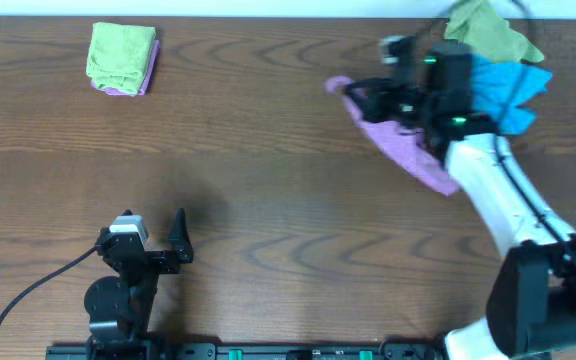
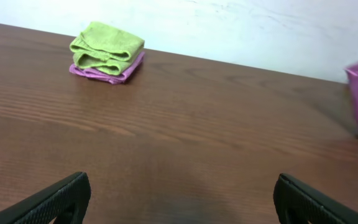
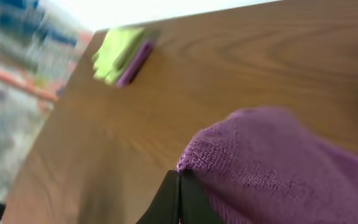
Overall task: Fold the cloth
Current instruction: 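Lift the pink cloth with the right gripper and drag it to table center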
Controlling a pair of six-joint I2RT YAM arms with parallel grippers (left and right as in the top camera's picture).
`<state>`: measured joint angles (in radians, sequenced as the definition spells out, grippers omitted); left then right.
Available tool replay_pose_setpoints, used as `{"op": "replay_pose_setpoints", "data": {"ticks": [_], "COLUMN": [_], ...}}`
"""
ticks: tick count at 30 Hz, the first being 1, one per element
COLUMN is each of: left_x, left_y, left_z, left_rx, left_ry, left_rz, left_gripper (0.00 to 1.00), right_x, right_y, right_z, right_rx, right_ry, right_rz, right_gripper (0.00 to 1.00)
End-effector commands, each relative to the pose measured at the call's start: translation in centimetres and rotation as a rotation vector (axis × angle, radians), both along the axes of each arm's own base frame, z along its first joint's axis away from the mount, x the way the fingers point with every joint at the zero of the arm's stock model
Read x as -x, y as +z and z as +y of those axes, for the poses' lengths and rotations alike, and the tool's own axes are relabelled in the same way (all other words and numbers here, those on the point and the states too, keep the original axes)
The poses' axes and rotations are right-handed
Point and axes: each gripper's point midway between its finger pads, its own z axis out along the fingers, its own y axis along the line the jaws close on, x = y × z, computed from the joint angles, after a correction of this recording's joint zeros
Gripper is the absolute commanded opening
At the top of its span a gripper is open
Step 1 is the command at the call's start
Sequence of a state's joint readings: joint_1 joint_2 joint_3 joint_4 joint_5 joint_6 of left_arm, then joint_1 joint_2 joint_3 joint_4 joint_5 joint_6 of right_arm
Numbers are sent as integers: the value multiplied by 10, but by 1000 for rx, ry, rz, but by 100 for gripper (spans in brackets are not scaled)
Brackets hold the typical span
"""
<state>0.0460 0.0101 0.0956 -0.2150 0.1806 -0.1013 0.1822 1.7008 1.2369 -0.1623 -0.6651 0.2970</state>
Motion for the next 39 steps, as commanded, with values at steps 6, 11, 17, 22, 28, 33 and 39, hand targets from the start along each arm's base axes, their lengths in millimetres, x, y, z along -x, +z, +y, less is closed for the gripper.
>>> {"op": "replay_pose_setpoints", "data": {"ticks": [6, 11, 17, 22, 28, 33, 39], "left_x": [0, 0, 0, 0, 0, 0, 0], "left_y": [-13, -13, -13, -13, -13, -13, -13], "left_z": [1, 1, 1, 1, 1, 1, 1], "left_rx": [5, 5, 5, 5, 5, 5, 5], "left_ry": [3, 3, 3, 3, 3, 3, 3], "left_rz": [29, 29, 29, 29, 29, 29, 29], "left_gripper": [95, 95, 95, 95, 95, 95, 95], "right_x": [30, 74, 147, 194, 157, 116, 141], "right_y": [-4, -15, -32, -60, -82, -102, -123], "right_z": [69, 114, 163, 170, 118, 50, 45], "right_rx": [112, 149, 226, 427, 645, 677, 683], "right_ry": [127, 286, 517, 688, 486, 245, 493], "right_rz": [-41, -20, -4, -57, -3, 153, 174], "right_gripper": [1, 1, 4, 99, 99, 94, 81]}}
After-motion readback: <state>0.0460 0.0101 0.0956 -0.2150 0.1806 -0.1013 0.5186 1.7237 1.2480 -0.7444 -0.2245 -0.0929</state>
